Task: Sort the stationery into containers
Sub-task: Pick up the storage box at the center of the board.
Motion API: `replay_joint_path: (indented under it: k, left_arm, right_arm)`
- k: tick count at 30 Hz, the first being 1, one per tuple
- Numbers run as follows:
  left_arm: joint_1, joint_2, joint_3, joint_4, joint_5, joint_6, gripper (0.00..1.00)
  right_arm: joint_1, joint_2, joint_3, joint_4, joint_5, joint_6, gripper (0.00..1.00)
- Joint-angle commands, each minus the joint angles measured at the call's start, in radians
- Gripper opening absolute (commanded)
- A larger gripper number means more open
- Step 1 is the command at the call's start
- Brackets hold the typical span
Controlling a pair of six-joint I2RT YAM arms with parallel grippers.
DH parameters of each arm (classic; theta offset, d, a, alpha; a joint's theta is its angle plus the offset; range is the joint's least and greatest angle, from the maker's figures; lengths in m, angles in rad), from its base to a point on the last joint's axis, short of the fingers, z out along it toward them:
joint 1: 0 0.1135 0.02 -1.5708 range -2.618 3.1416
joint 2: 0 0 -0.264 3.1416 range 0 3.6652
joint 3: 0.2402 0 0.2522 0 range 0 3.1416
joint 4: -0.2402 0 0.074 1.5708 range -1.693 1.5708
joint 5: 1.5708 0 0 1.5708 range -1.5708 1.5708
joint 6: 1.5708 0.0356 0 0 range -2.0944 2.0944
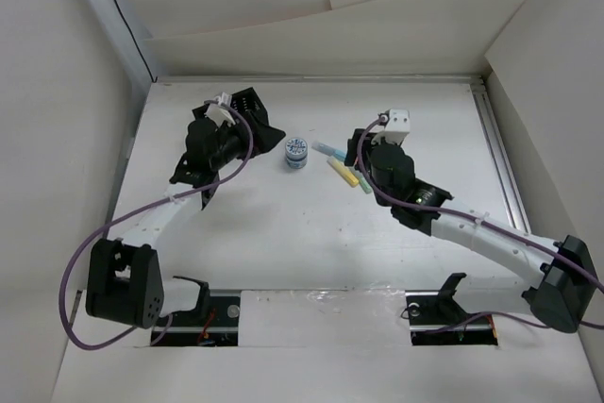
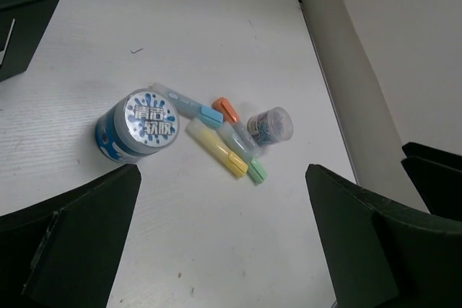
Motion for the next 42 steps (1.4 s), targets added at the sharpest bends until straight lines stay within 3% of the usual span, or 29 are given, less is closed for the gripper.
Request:
replay_joint_path:
  k: [1,2,3,4,5,6,7,8,11,13,14,15,16,17,18,20,22,28,32,42]
  left_arm:
    - [-0.017,0.022,0.057,0.033,-0.031,0.04,1.0]
    - [-0.036,0.022,0.057,0.033,-0.031,0.05,1.0]
    - [-0.056,0.022,0.057,0.031,-0.055,0.073,1.0]
    - [-0.082,0.013,0.067,0.01,-0.096,0.092,0.98]
    - [-0.146,0.013,0.078,-0.015,-0.211,0.112,0.94]
    - [-0.177,0.013,0.093,-0.073,-0.26,0.129,0.84]
    - [-0.201,0.023,0.129,-0.101,-0.302,0.155,0.66]
    - [-0.22,0.035,0.14,-0.112,-0.348,0.167,0.34]
    - [-0.28,0.058,0.17,-0.155,-0.4,0.196,0.18]
    - [-0.365,0.08,0.17,-0.197,-0.559,0.216,0.22]
    - [-0.401,0.091,0.181,-0.211,-0.627,0.225,0.28]
    - [-0.436,0.129,0.193,-0.23,-0.735,0.234,0.39]
    - [-0.489,0.15,0.204,-0.254,-0.779,0.235,0.58]
    - [-0.516,0.175,0.23,-0.297,-0.822,0.244,0.65]
    - [-0.531,0.196,0.242,-0.315,-0.857,0.244,0.71]
    - [-0.541,0.249,0.252,-0.328,-0.876,0.235,0.82]
    - [-0.541,0.287,0.264,-0.316,-0.867,0.235,0.85]
    - [-0.525,0.33,0.285,-0.325,-0.924,0.17,0.85]
    - [-0.461,0.319,0.239,-0.251,-0.849,0.156,0.89]
    - [-0.432,0.509,0.38,-0.242,-0.845,0.216,0.9]
  right_arm:
    - [0.029,-0.018,0.022,0.011,0.009,0.021,0.61]
    - [0.029,-0.033,0.022,0.011,0.009,0.033,0.52]
    - [0.029,-0.042,0.012,0.011,0.009,0.045,0.35]
    - [0.029,-0.058,0.001,0.011,0.009,0.045,0.25]
    - [0.029,-0.058,0.001,0.011,0.009,0.059,0.17]
    - [0.029,-0.073,-0.011,0.011,0.009,0.059,0.08]
    - [0.029,-0.084,-0.027,0.011,0.021,0.085,0.0]
    - [0.029,-0.084,-0.027,0.011,0.049,0.085,0.0]
    - [0.029,-0.075,-0.016,-0.049,0.099,0.085,0.04]
    - [0.029,-0.062,-0.004,-0.077,0.129,0.11,0.17]
    - [0.029,-0.062,-0.004,-0.077,0.129,0.12,0.39]
    - [0.029,-0.062,-0.013,-0.077,0.129,0.137,0.52]
    - [0.029,-0.062,-0.013,-0.077,0.129,0.146,0.66]
    - [0.029,-0.062,-0.024,-0.077,0.115,0.156,0.84]
    - [0.029,-0.062,-0.033,-0.077,0.115,0.156,0.89]
    - [0.029,-0.062,-0.033,-0.086,0.101,0.156,0.93]
    - [0.02,-0.062,-0.033,-0.095,0.078,0.166,0.95]
    - [-0.021,-0.121,-0.056,-0.095,0.023,0.18,0.97]
    - [-0.054,-0.13,-0.067,-0.095,-0.029,0.189,0.99]
    - [-0.054,-0.112,-0.067,-0.084,-0.1,0.18,1.0]
